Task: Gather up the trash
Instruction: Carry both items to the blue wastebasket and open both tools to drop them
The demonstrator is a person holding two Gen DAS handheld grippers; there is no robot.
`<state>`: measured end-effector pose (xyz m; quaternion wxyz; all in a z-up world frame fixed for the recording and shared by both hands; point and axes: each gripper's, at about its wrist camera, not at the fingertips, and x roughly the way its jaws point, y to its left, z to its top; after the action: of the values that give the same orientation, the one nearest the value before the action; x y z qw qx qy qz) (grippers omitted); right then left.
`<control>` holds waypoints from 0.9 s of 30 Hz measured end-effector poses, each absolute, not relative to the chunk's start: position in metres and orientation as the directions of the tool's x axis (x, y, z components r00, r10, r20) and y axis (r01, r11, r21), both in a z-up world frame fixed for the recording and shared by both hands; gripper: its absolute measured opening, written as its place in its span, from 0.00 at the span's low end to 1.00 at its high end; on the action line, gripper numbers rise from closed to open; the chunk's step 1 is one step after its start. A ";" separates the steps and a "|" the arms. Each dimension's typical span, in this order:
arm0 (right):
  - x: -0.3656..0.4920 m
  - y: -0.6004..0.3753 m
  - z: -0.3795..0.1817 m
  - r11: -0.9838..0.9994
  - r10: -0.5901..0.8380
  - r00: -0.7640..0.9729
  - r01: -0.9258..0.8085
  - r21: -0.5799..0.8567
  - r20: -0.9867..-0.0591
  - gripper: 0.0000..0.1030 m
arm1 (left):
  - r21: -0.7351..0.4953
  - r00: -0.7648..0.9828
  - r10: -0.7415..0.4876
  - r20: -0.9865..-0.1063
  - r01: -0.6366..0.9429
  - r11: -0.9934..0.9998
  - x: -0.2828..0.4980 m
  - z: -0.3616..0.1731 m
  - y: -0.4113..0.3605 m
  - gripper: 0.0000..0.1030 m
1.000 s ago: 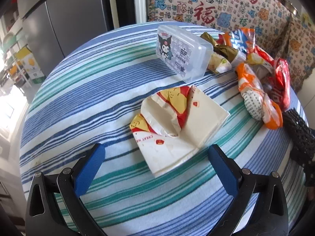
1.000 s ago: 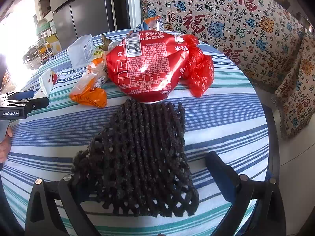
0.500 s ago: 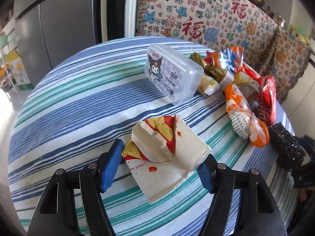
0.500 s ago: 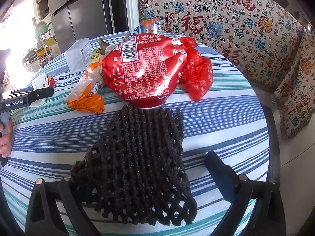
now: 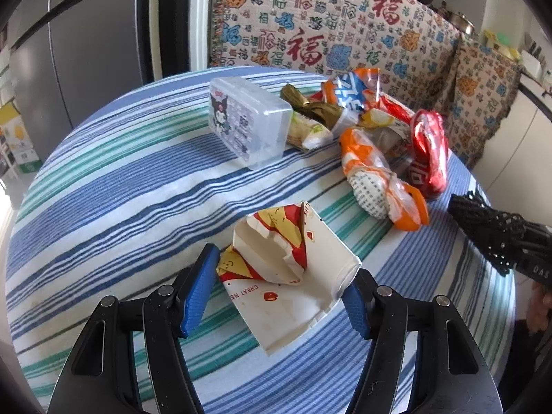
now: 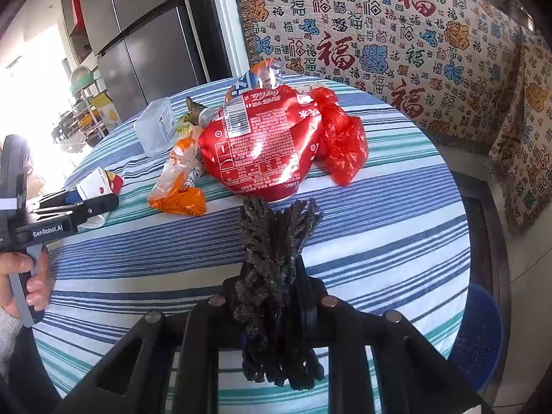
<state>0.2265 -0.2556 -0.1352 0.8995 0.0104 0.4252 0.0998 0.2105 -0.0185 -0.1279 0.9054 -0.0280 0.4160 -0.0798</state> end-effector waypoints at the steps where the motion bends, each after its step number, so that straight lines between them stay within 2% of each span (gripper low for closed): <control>1: 0.224 -0.258 -0.134 0.980 0.190 0.619 -0.171 0.105 -0.762 0.19 | -0.119 0.640 -0.178 -0.747 0.134 0.984 0.209 -0.127 -0.022 0.66; 13: 0.211 -0.280 -0.128 0.986 0.162 0.650 -0.127 0.104 -0.743 0.20 | -0.118 0.653 -0.239 -0.719 0.224 0.967 0.195 -0.114 -0.073 0.66; 27: 0.193 -0.309 -0.121 0.993 0.120 0.668 -0.067 0.101 -0.734 0.20 | -0.048 0.672 -0.255 -0.696 0.311 0.949 0.187 -0.090 -0.129 0.66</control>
<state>0.1930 -0.3094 -0.1209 0.9127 0.0329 0.4041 0.0511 0.1870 -0.1287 -0.0903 0.9135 0.0371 0.3744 -0.1548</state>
